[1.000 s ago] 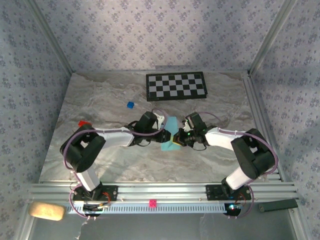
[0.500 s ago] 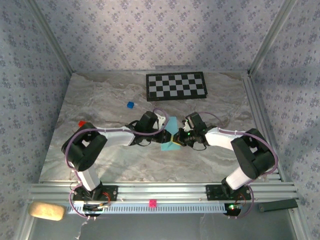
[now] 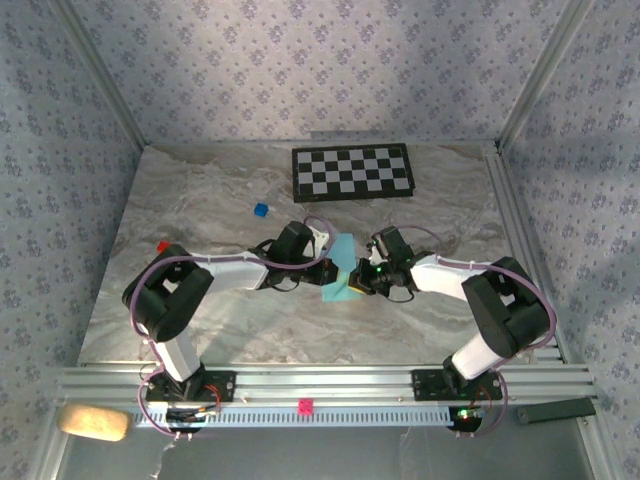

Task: Fold a paper plane with a square sheet of paper (pick it up from the middle)
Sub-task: Fold the triangle a second time at the center of the table.

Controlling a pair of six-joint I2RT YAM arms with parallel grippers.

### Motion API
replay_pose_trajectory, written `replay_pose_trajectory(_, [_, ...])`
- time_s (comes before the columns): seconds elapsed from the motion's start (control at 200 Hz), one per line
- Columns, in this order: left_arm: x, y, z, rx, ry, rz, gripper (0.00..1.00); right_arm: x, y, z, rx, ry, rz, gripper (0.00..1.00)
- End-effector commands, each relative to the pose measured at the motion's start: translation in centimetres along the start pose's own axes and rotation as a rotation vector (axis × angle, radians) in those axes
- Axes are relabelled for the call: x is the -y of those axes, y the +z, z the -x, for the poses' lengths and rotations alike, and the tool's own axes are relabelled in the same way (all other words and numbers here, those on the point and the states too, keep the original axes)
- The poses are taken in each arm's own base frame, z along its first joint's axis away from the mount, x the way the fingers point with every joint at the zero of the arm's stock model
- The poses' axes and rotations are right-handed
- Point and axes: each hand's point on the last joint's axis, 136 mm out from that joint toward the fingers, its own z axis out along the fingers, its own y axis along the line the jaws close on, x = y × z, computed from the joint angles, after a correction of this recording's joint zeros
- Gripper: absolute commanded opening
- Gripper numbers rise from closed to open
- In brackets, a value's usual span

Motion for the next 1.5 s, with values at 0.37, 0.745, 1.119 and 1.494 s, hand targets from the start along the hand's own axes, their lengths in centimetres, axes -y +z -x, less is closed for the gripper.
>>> replay_pose_trajectory(0.37, [-0.5,-0.8,1.5,0.033,0.078,0.065,0.01,4.9,0.5,-1.6,-0.073,-0.061,-0.273,0.06])
replay_pose_trajectory(0.745, [-2.2,-0.4,2.0,0.036,0.111,0.155,0.01,4.6,0.5,-1.3,-0.086,-0.078,-0.260,0.06])
replay_pose_trajectory(1.119, [-3.4,-0.1,1.4,0.013,0.115,0.205,0.02,4.6,0.4,-1.2,-0.090,-0.080,-0.258,0.06])
replay_pose_trajectory(1.494, [-4.8,0.2,1.0,0.009,0.092,0.256,0.02,4.4,0.5,-1.1,-0.088,-0.073,-0.252,0.06])
